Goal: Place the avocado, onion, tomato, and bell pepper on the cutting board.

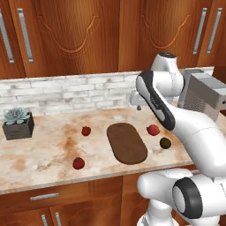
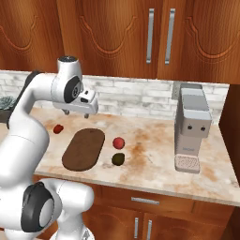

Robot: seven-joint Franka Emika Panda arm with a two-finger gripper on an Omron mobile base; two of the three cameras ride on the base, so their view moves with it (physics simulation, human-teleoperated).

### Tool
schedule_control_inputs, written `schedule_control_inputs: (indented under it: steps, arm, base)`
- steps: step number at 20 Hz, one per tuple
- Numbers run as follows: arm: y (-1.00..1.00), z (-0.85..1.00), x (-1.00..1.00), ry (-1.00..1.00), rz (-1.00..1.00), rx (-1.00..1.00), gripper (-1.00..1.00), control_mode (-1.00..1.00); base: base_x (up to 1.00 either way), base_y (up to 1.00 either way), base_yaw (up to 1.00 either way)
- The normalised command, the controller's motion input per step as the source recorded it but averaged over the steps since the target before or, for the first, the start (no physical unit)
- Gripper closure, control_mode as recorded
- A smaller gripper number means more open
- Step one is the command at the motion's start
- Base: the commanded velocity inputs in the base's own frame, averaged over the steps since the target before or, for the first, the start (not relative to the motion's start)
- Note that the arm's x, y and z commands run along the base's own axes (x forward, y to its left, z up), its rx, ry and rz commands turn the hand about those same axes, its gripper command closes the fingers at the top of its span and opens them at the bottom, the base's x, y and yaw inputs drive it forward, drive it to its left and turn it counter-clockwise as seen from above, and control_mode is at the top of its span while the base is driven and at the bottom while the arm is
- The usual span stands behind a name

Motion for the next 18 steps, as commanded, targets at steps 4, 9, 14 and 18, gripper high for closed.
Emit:
schedule_control_inputs:
  steps: [4,9,14,18]
  arm:
    - [0.35,-0.25,0.04,0.05,0.00,0.00,-1.00,-1.00]
    - [0.41,-0.26,0.04,0.02,0.00,0.00,-1.00,-1.00]
    - [0.47,-0.26,0.00,0.00,-0.01,0.04,-1.00,-1.00]
    - [0.53,-0.26,0.00,0.00,-0.03,0.08,-1.00,-1.00]
  base:
    - [0.00,0.00,0.00]
    - [0.00,0.00,0.00]
    - [0.00,0.00,0.00]
    - [0.00,0.00,0.00]
